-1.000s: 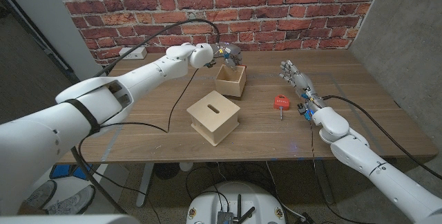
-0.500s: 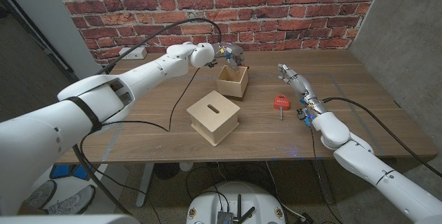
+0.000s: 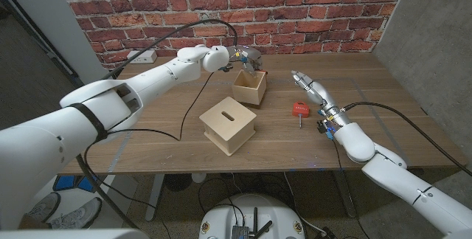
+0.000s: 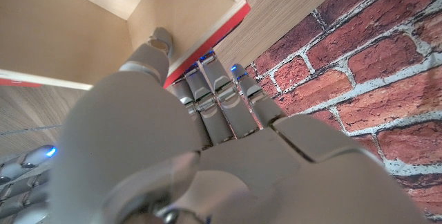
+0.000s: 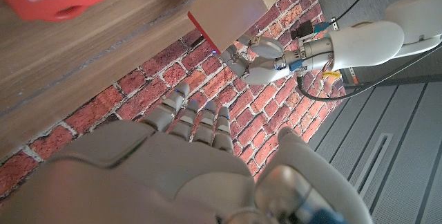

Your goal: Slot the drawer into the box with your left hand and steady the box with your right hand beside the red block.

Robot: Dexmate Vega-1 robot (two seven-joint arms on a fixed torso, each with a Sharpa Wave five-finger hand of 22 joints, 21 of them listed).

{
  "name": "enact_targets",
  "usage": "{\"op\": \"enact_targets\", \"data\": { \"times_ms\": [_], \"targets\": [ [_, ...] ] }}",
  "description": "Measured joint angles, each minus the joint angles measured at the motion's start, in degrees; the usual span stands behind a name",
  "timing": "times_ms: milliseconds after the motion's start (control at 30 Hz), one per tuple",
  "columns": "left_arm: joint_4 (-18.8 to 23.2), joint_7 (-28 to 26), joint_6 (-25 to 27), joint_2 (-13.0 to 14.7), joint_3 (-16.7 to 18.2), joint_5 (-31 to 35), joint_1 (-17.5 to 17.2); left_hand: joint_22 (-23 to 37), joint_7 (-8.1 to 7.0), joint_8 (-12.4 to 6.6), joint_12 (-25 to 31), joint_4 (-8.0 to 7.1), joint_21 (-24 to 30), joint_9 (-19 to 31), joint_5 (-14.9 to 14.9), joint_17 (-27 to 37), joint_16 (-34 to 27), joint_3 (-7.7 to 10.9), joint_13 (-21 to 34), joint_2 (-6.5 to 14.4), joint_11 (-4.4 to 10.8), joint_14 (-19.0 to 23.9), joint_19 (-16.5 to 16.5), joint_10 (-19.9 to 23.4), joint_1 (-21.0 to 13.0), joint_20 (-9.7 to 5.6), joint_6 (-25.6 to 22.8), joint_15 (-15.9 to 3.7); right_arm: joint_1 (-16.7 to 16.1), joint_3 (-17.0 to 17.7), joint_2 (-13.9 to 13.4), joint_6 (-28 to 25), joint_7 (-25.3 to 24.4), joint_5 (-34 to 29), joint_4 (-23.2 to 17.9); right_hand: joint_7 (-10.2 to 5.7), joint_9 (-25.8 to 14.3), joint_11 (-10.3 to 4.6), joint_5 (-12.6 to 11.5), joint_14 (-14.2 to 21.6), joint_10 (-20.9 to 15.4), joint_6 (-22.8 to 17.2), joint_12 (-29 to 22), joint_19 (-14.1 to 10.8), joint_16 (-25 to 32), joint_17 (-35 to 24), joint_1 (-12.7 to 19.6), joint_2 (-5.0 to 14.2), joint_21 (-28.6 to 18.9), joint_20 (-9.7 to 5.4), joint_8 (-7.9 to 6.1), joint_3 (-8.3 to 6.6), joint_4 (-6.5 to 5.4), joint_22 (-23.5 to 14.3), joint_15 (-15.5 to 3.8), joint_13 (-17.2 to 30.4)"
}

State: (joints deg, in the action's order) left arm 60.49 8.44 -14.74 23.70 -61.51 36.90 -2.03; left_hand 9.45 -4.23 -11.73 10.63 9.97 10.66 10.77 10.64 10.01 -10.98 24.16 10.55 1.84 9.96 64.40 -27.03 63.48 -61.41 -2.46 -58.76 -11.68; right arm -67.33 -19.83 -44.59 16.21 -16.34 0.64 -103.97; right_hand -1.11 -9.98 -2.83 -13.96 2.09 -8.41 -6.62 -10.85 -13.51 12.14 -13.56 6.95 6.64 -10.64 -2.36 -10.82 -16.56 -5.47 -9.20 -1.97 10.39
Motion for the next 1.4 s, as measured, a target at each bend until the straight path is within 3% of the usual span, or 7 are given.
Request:
{"op": "enact_targets", "data": {
  "times_ms": [800,1400],
  "targets": [
    [-1.86,-2.32,-3.69,-0.12,0.09,0.57,-0.11,0.0,-0.59,-0.2,0.18,-0.08,0.0,0.02,-0.11,0.01,0.23,-0.39,-0.05,0.24,0.18,0.21,0.29,0.42,0.24,-0.29,-0.37,-0.21,-4.57,-0.13,-5.07,-10.04,-4.07,-19.09,-10.1,-1.14,0.12,-1.07,0.45,-1.06,1.07,1.14,0.26,1.36,0.0,0.1,0.39,0.39,0.32,0.11,0.46,-0.84,0.84,0.0,0.05,0.01],
    [-5.25,-3.58,-6.49,-1.88,-0.75,0.44,1.46,0.0,-0.8,-0.21,0.01,-0.15,0.0,0.02,0.0,-0.03,0.33,-0.78,0.0,0.4,0.1,0.4,0.5,0.51,0.4,-0.08,-0.37,-0.4,-7.63,-0.81,-10.15,-16.21,-3.01,-30.33,-16.9,-1.26,0.12,-1.06,0.85,-1.06,1.07,1.27,0.26,1.35,0.0,0.1,0.91,0.45,0.32,0.11,0.46,-1.39,1.39,0.0,0.04,0.02]
  ]
}}
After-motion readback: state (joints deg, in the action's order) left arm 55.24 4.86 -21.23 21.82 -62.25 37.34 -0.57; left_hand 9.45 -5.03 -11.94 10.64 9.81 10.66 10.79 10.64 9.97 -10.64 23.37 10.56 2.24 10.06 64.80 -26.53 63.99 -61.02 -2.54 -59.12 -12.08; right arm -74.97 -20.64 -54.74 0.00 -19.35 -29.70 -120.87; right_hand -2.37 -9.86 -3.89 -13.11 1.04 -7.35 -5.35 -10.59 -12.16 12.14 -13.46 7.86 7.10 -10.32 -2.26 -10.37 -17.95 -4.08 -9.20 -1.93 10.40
